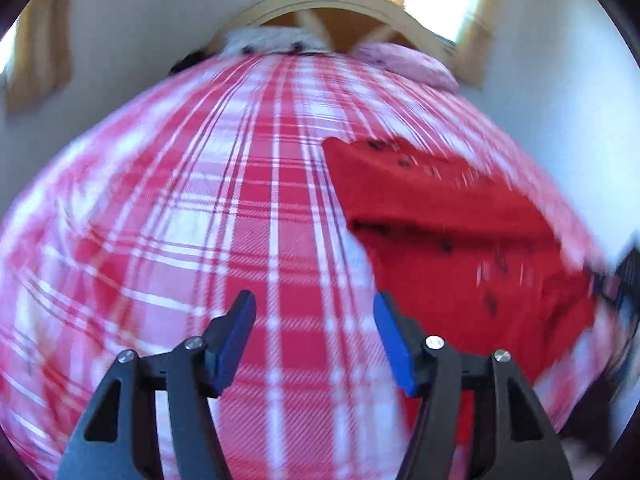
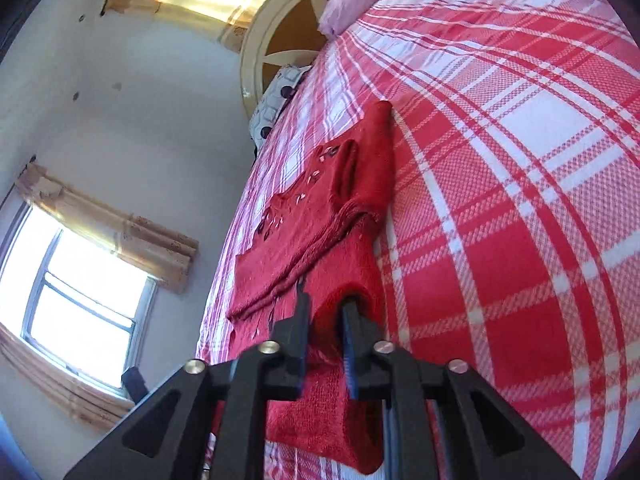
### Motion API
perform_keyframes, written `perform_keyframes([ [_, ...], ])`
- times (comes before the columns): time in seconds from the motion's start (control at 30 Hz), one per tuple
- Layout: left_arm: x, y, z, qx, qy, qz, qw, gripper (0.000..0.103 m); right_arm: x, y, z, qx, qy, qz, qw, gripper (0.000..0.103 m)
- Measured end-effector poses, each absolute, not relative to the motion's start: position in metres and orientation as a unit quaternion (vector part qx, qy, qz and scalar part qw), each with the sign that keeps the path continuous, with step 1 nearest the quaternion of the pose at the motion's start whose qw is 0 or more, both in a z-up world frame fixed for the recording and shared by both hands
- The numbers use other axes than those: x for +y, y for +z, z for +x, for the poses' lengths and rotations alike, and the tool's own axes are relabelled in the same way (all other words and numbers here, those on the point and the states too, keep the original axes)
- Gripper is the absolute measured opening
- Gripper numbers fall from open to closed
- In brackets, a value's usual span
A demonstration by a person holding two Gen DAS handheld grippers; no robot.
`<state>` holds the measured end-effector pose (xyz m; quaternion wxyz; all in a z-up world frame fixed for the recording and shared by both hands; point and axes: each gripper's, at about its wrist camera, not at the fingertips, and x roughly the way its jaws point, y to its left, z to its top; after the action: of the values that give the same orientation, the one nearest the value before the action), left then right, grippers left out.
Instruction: Fold small clothes
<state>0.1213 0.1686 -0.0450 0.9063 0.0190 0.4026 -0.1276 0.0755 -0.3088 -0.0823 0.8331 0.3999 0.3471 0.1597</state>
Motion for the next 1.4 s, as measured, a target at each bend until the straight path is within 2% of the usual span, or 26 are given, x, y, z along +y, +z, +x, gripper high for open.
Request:
perform_keyframes([
  [0.07,0.162,-0.047,0.096,0.381,-0.153,0.089,0.908,0.066,-0.305,-0.084,0.069,0.343,0.151,0.39,0.841,0.055],
  [0.1,0.158,-0.05,0.075,0.367,-0.18,0.129,0.904,0.07,-0.304,-0.085,0.068,0.339,0.149,0.39,0.843,0.06],
  [0.2,0.137,-0.057,0.039,0.333,-0.235,0.232,0.883,0.073,-0.308,-0.089,0.068,0.33,0.146,0.408,0.839,0.061],
  [0.3,0.105,-0.067,0.013,0.264,-0.244,0.35,0.865,0.077,-0.315,-0.086,0.059,0.311,0.132,0.427,0.839,0.061],
  [0.57,0.054,-0.093,0.033,0.223,-0.29,0.446,0.817,0.077,-0.335,-0.063,0.013,0.291,0.102,0.395,0.865,0.061],
  [0.67,0.047,-0.08,0.04,0.245,-0.331,0.397,0.82,0.069,-0.335,-0.058,0.004,0.299,0.087,0.354,0.882,0.061],
  [0.73,0.052,-0.069,0.062,0.287,-0.358,0.315,0.831,0.046,-0.329,-0.056,0.008,0.305,0.087,0.326,0.891,0.061],
  [0.8,0.059,-0.063,0.085,0.322,-0.346,0.236,0.849,0.036,-0.32,-0.054,0.017,0.313,0.09,0.298,0.898,0.061],
  [0.93,0.077,-0.061,0.122,0.378,-0.331,0.072,0.862,0.033,-0.295,-0.054,0.042,0.331,0.099,0.232,0.909,0.061],
  [1.0,0.071,-0.065,0.13,0.389,-0.324,0.051,0.861,0.033,-0.28,-0.055,0.059,0.342,0.105,0.199,0.912,0.061],
  [1.07,0.064,-0.071,0.13,0.394,-0.323,0.057,0.859,0.034,-0.267,-0.058,0.076,0.354,0.1,0.168,0.915,0.061],
  [1.1,0.065,-0.073,0.133,0.4,-0.333,0.04,0.853,0.037,-0.261,-0.06,0.083,0.358,0.096,0.149,0.917,0.061],
  [1.23,0.084,-0.07,0.121,0.419,-0.368,0.0,0.83,0.075,-0.249,-0.07,0.1,0.376,0.109,0.127,0.911,0.061],
  [1.33,0.087,-0.066,0.119,0.403,-0.351,0.029,0.845,0.079,-0.241,-0.075,0.102,0.373,0.108,0.103,0.916,0.061],
  [1.4,0.088,-0.066,0.124,0.407,-0.346,0.024,0.845,0.079,-0.239,-0.074,0.1,0.368,0.098,0.09,0.92,0.037],
])
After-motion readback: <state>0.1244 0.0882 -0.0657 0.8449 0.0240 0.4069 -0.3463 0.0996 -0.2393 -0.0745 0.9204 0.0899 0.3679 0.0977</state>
